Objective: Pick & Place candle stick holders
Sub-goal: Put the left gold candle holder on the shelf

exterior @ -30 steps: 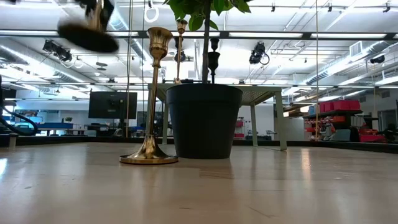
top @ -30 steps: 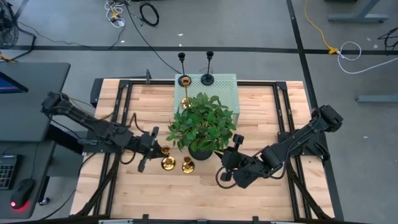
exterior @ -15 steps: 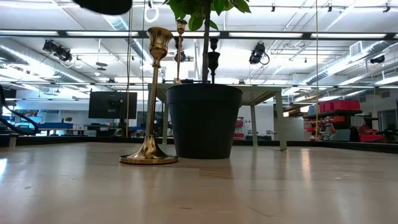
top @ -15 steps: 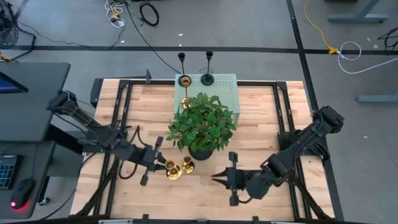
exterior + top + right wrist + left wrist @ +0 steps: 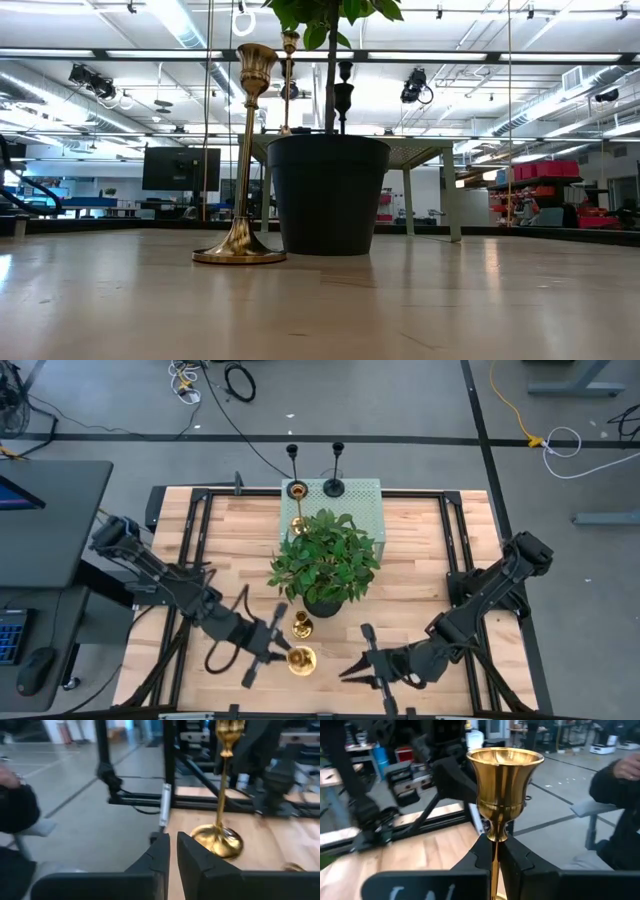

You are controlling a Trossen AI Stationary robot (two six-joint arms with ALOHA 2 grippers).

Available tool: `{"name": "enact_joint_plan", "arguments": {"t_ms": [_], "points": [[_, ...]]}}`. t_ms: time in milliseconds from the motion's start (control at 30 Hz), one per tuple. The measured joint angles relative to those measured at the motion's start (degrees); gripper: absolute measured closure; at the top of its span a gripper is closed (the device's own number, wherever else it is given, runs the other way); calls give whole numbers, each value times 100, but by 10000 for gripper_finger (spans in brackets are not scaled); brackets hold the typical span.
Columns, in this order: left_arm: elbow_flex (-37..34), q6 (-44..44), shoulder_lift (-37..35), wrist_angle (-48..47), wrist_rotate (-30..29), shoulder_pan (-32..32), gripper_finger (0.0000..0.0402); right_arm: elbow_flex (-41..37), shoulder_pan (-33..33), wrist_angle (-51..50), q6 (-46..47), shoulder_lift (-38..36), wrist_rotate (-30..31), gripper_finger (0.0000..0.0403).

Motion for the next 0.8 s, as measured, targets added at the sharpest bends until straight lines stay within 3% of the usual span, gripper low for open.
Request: {"name": "enact_joint_plan", "arguments": {"t_ms": [400, 567, 800], "points": [[1321, 74, 1029, -124, 264, -159, 388, 0, 362, 1316, -606, 732, 105, 369], [1544, 15, 1261, -46, 675, -216, 388, 0, 332, 1416, -654, 963, 726, 369], [1568, 71, 1302, -124, 714, -292, 387, 0, 264, 2011, -936, 969, 546, 369]]}}
